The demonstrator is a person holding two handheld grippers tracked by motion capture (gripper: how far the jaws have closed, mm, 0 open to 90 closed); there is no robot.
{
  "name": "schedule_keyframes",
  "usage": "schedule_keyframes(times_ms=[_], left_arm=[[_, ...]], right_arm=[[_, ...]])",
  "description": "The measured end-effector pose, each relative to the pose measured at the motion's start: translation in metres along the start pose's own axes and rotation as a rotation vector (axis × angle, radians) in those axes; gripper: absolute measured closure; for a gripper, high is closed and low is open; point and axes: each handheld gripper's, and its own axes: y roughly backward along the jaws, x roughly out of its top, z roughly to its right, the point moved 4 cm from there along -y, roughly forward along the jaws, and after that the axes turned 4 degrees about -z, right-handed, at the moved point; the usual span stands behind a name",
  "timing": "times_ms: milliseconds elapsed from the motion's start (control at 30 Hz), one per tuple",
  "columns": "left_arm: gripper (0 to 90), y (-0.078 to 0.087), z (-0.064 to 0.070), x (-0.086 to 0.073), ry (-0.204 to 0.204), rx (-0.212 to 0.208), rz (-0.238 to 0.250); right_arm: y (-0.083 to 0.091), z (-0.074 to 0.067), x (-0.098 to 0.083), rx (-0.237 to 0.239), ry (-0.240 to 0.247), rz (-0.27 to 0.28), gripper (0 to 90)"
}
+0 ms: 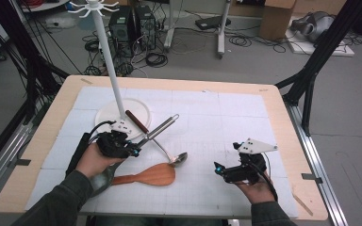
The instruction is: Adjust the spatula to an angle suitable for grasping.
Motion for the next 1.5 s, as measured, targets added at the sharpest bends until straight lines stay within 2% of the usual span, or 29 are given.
schedule_keyframes(times_ms=[133,300,400,533,633,767,900,967,1167,1200,1300,1500], left_arm=[[74.5,0.004,0.0,0.0,0.004,-0.002,0.019],[74.5,0.009,0.0,0.001,-0.001,-0.005,0.04],[74.5,0.012,0.002,0.001,-0.001,-0.008,0.059],[74.5,0.018,0.004,0.002,-0.008,-0.007,0.079],[74.5,0.023,0.005,0.002,-0.006,-0.013,0.101],[74.6,0.029,0.006,0.003,-0.012,-0.008,0.124],[74.6,0.036,0.006,0.004,-0.015,-0.004,0.148],[74.6,0.039,0.006,0.005,-0.019,-0.004,0.158],[74.7,0.046,0.004,0.009,-0.022,0.003,0.186],[74.7,0.047,0.004,0.01,-0.023,0.002,0.189],[74.7,0.05,0.005,0.012,-0.026,0.002,0.203],[74.8,0.056,0.007,0.015,-0.037,-0.002,0.221]], right_arm=[[-0.006,-0.011,0.009,0.046,0.019,0.0,0.6],[-0.011,-0.019,0.018,0.068,0.03,0.005,0.6],[-0.013,-0.024,0.029,0.087,0.011,0.028,0.6],[-0.015,-0.031,0.041,0.106,0.009,0.056,0.6],[-0.019,-0.043,0.058,0.156,0.022,0.08,0.7],[-0.024,-0.05,0.069,0.163,0.03,0.078,0.7],[-0.03,-0.055,0.082,0.171,0.018,0.096,0.7],[-0.032,-0.058,0.087,0.197,0.013,0.106,0.7],[-0.038,-0.065,0.104,0.214,0.027,0.134,2.3],[-0.038,-0.066,0.108,0.216,0.034,0.146,5.9],[-0.041,-0.072,0.118,0.219,0.064,0.167,6.4],[-0.051,-0.081,0.135,0.237,0.065,0.17,6.5]])
